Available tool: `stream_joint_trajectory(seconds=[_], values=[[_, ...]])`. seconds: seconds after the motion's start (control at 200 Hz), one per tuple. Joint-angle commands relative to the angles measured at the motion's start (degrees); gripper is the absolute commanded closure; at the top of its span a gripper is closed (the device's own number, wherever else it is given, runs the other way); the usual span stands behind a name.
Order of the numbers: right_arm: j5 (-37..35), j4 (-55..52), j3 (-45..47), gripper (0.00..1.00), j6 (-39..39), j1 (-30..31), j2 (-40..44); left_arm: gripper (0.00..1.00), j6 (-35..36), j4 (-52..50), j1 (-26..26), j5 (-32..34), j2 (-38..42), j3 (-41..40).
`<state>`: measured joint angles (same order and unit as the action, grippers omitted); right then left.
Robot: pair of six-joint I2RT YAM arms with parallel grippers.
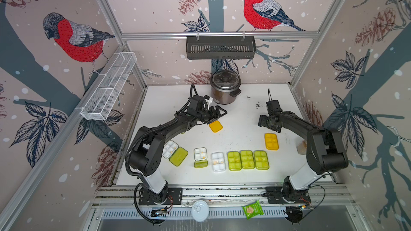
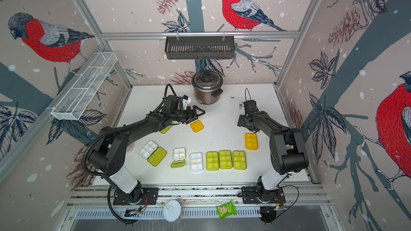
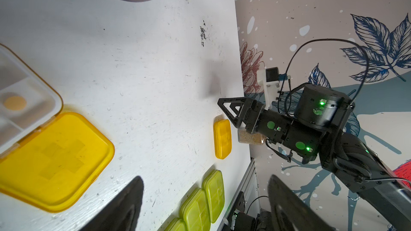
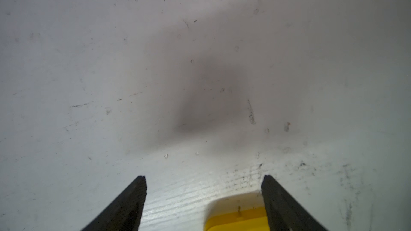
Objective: Close pillboxes
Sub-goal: Move the pillbox to the center of the board.
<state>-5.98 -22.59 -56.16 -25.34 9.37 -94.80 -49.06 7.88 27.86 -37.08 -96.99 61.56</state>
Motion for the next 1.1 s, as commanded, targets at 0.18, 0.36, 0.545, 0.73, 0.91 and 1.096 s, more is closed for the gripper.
stream_joint_trajectory(seconds=[0.18,0.36,0.545,0.73,0.91,1.096], values=[[2.1,1.8,2.4,0.17,0.2,0.0,-1.1,0.13,0.1,0.7,-0.2,-0.4,0.7,0.3],[2.8,2.0,5.1,0.17,-0.4,1.0,0.4,0.13,-0.4,1.2,-0.2,-0.8,1.2,0.1],[2.6,1.9,7.7,0.17,-1.0,2.3,2.4,0.13,-0.4,1.3,-0.2,-0.8,1.5,0.0],[2.2,1.8,9.4,0.17,-1.5,3.3,3.4,0.13,-0.6,1.4,-0.2,-0.9,1.2,0.0],[2.3,1.8,10.7,0.17,-2.3,4.5,4.4,0.13,-0.6,1.6,-0.2,-1.0,1.2,-0.1],[1.9,1.7,12.4,0.17,-2.7,6.1,4.6,0.13,-0.6,1.7,-0.2,-0.9,1.0,-0.1]])
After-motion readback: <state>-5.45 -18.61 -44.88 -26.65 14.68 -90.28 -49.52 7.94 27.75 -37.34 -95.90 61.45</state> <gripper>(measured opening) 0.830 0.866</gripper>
